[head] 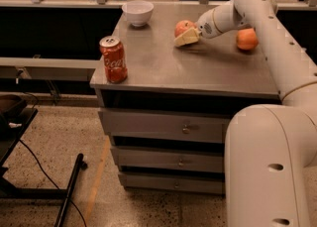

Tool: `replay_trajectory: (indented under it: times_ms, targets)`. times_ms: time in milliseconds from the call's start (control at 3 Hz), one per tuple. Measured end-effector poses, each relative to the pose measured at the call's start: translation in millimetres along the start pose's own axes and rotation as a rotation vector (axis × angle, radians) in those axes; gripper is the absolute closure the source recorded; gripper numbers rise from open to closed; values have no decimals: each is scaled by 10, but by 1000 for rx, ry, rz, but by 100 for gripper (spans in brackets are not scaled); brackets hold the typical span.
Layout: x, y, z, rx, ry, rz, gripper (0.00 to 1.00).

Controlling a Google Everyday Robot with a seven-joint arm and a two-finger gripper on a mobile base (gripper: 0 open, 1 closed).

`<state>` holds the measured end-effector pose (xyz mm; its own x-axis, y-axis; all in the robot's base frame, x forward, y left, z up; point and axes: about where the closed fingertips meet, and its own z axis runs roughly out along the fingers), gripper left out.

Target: Move apple near coke can

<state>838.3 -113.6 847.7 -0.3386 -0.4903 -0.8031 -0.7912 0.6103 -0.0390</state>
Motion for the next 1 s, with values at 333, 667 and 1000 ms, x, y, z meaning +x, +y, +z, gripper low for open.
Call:
replay_trajectory:
  times_ms: [333, 667, 1000]
  targets:
    - [-29, -25, -5, -3, -55, 16, 65]
    - [-235, 116, -164, -48, -99, -23, 87]
    - [-391, 667, -275, -171, -10, -102, 100]
